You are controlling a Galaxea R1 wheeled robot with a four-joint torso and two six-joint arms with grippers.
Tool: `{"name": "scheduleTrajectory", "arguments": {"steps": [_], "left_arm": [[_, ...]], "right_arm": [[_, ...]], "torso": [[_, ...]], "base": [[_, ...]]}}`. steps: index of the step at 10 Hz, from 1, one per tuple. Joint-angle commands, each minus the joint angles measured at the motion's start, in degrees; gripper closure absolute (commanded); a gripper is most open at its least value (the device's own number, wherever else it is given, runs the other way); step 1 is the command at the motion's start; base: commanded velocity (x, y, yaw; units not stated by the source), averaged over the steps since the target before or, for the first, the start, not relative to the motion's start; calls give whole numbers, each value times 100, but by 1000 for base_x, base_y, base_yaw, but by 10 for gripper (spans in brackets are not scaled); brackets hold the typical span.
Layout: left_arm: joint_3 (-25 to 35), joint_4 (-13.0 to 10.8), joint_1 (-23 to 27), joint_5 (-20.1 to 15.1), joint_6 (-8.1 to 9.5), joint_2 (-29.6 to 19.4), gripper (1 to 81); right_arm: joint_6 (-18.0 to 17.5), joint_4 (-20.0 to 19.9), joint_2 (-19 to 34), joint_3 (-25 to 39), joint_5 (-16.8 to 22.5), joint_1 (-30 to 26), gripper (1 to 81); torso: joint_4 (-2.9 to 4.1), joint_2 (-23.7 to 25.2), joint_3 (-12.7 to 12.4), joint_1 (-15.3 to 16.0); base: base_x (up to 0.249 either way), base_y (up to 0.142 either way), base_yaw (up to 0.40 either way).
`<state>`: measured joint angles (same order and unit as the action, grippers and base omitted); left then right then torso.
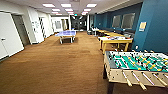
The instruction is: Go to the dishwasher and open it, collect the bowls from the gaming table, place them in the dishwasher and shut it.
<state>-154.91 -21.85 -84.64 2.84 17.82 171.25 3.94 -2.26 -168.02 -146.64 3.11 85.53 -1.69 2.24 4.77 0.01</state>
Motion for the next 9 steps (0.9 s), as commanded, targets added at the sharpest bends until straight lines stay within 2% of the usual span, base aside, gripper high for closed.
{"name": "scheduleTrajectory", "arguments": {"steps": [1,9], "left_arm": [[4,-13,277,-249,-24,-47,10],[4,-39,277,-275,-33,6,10]], "right_arm": [[19,41,21,49,348,-312,10],[19,6,-50,23,340,-242,10]], "torso": [[0,0,0,0],[0,0,0,-1]], "base": [[132,0,0],[133,0,0]]}}
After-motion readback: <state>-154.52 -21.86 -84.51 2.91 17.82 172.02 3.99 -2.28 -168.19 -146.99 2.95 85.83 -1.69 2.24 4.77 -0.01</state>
